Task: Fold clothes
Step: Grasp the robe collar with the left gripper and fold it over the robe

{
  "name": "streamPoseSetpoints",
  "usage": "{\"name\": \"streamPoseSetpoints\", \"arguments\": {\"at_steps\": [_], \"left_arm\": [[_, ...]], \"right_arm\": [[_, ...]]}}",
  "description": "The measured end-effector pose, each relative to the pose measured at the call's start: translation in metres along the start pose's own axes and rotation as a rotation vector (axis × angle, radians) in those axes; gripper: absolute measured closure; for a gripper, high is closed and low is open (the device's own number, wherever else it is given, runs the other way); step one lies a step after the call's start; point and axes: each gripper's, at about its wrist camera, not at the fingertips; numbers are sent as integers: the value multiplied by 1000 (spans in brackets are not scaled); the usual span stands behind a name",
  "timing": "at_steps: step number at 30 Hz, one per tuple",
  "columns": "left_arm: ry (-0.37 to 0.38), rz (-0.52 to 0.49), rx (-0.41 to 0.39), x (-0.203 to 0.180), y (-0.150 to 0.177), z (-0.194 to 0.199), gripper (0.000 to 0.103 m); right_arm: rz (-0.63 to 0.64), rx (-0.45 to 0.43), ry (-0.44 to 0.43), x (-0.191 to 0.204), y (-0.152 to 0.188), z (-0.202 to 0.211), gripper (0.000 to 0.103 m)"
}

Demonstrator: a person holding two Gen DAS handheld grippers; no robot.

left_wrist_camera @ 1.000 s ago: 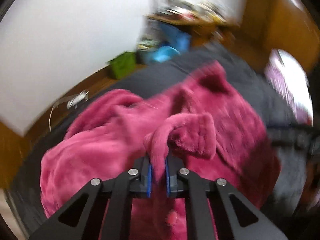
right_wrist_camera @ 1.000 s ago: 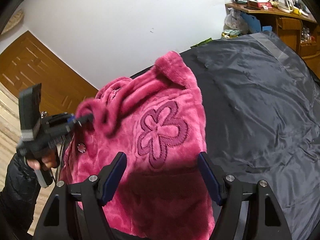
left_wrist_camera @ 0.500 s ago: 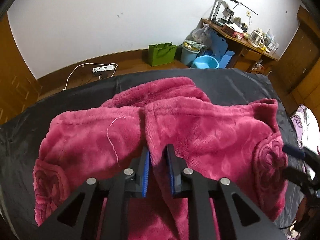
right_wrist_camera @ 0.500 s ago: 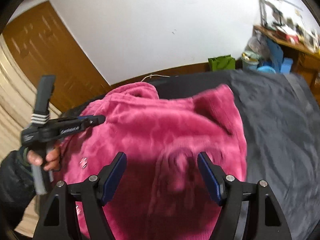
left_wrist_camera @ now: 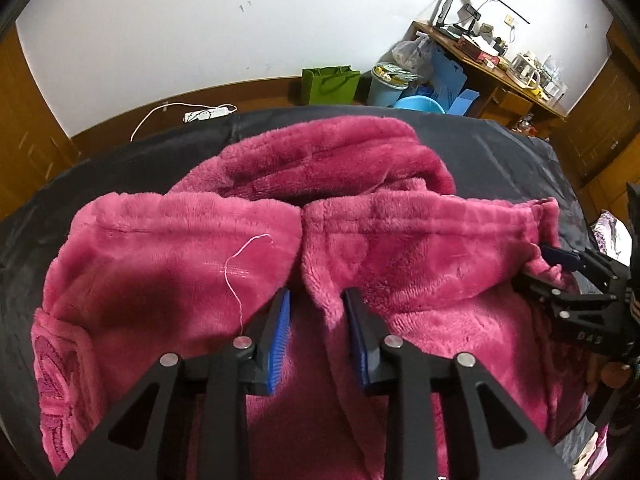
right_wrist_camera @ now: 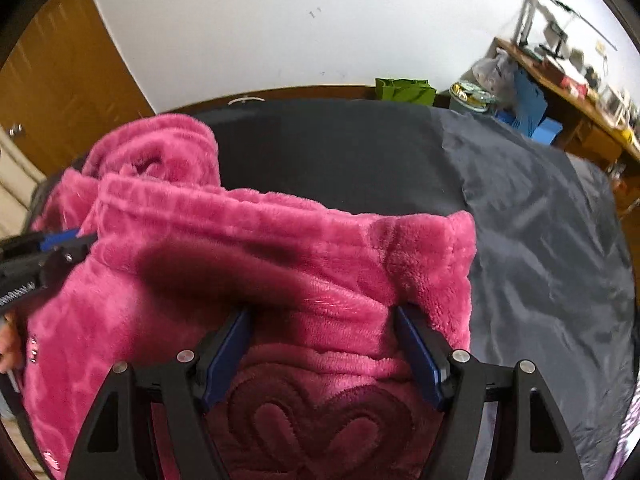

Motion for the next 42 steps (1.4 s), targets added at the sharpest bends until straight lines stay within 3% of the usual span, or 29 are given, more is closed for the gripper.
{"name": "streamPoseSetpoints", "arguments": {"at_steps": [2, 6, 9, 14, 20, 23, 27, 33, 37, 42], "left_arm": [[-4, -14, 1, -4, 1, 12, 65], [4, -23, -56, 0, 12, 48, 44], [-5, 7, -104, 16, 25, 74, 40], [-86, 105, -120, 66, 54, 99, 39], [-80, 172, -126, 105, 95, 120, 39], [-78, 188, -110, 111, 119, 126, 39], [-73, 213, -87, 117, 146, 131, 36], [-64, 267, -54, 134, 180, 128, 34], [-70, 259, -56, 137, 192, 120, 33], [-58, 217, -53, 135, 192, 119, 33]], "right_arm": [[-16, -11, -2, -2, 2, 7, 28], [-60, -67, -25, -7, 11, 37, 28], [-55, -96, -44, 0, 19, 55, 28], [-20, -118, -82, 23, 32, 75, 28], [39, -110, -127, 61, 45, 83, 28], [78, -96, -137, 72, 49, 80, 28], [136, -37, -82, 85, 51, 57, 28], [137, -6, -43, 90, 47, 34, 27], [130, 4, -7, 94, 46, 35, 25], [68, -24, -22, 82, 58, 60, 25]]}}
Point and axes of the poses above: each gripper's, at about its wrist camera, not at the fingertips, and z roughly against the way its jaws point, x to its left, y to its underside, and after that the axes turned 12 degrees about y, right-handed
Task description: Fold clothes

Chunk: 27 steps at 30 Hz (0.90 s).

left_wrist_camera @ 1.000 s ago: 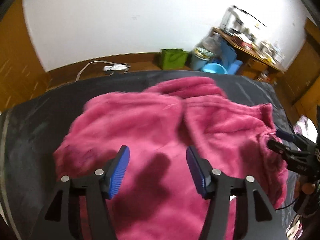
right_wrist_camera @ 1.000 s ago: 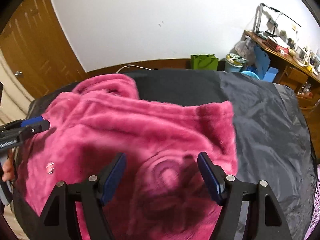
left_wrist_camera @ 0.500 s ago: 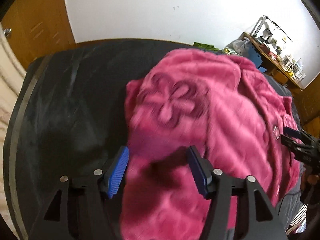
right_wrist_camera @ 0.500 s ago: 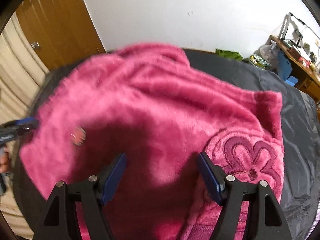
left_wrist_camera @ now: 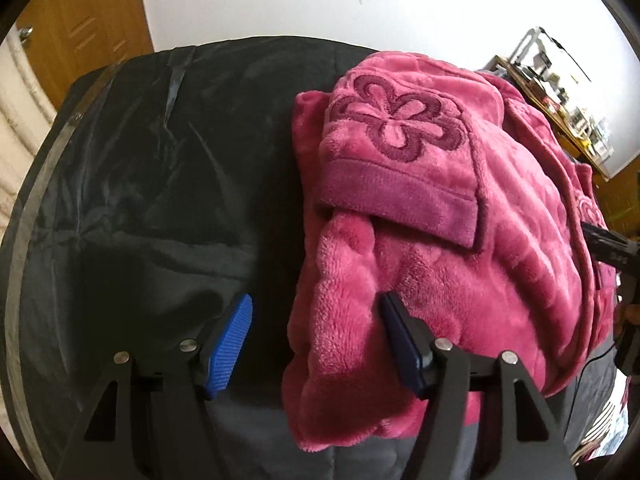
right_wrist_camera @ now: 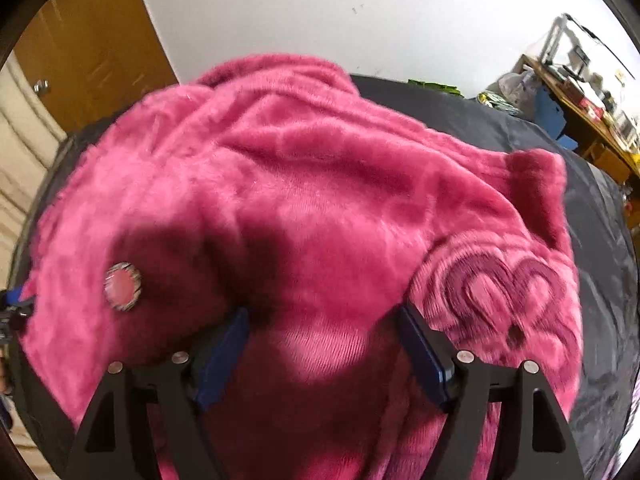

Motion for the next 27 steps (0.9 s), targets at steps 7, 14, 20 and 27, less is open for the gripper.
{"name": "streamPoseSetpoints", "arguments": {"at_steps": [7, 14, 20, 27], "left_arm": [[57, -14, 12, 5, 6, 6, 33], [65, -38, 22, -3, 15, 10, 33], [37, -6, 29, -7, 12, 9, 32], [-105, -105, 44, -29, 26, -1, 32]], "right_arm": [[-175, -31, 38, -46, 63, 56, 25], [-314, 51, 110, -98, 133, 72, 25], [-270, 80, 97, -97, 151, 59, 24], [-149, 88, 179, -87, 135, 25, 25]]}}
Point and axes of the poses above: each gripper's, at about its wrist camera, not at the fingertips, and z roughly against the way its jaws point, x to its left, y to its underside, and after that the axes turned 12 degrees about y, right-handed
